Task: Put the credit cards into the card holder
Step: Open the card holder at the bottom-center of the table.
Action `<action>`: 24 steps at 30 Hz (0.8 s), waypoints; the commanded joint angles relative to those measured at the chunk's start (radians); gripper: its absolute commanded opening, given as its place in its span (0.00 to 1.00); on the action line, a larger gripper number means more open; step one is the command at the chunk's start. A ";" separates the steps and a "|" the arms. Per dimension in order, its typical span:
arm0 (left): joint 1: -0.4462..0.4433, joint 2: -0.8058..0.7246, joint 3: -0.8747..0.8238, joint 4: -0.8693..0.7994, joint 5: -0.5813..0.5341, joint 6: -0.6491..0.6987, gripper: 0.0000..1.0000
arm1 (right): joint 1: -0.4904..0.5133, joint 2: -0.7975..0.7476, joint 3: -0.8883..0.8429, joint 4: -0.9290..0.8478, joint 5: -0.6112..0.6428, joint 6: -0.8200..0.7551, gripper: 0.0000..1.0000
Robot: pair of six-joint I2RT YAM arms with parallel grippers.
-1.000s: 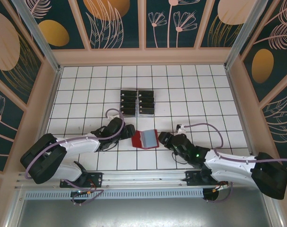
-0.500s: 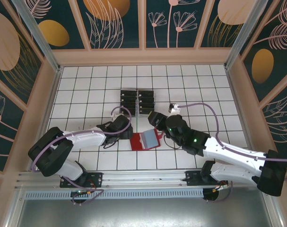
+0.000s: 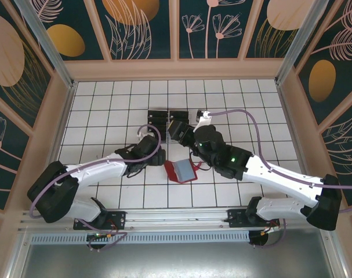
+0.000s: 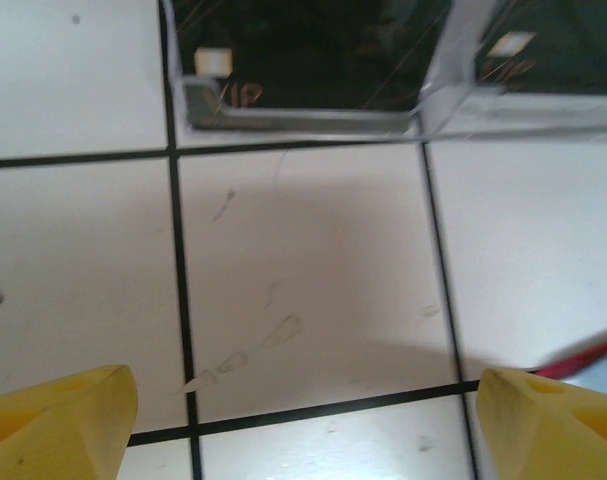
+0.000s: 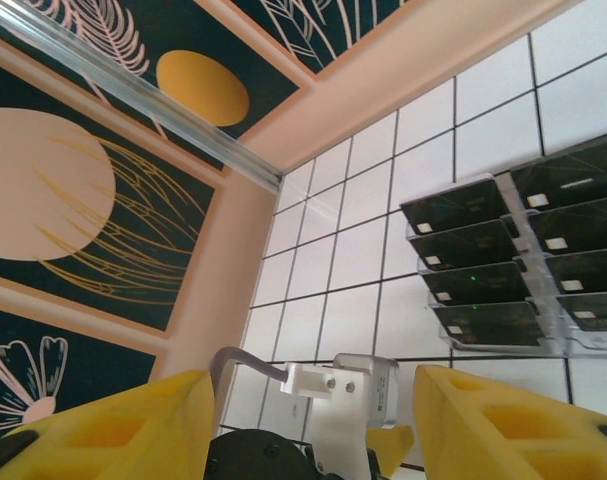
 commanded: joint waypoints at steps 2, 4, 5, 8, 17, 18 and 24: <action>-0.019 -0.058 0.045 -0.002 0.052 -0.024 0.88 | 0.026 0.027 0.065 0.024 0.017 -0.041 0.55; -0.032 -0.068 0.067 0.005 0.059 -0.031 0.89 | 0.035 0.034 0.080 0.025 0.015 -0.049 0.55; -0.038 -0.068 0.080 0.008 0.061 -0.033 0.89 | 0.040 0.039 0.092 0.024 0.018 -0.058 0.55; -0.056 -0.055 0.119 0.008 0.077 -0.040 0.89 | 0.052 0.041 0.116 0.020 0.027 -0.074 0.55; -0.103 -0.050 0.061 0.023 0.075 -0.131 0.87 | 0.087 0.018 0.106 0.050 0.059 -0.082 0.54; -0.110 -0.049 0.053 0.014 0.070 -0.137 0.87 | 0.088 0.019 0.113 0.042 0.061 -0.083 0.54; -0.150 -0.003 0.025 -0.051 0.024 -0.132 0.87 | 0.087 -0.003 0.084 0.022 0.105 -0.083 0.54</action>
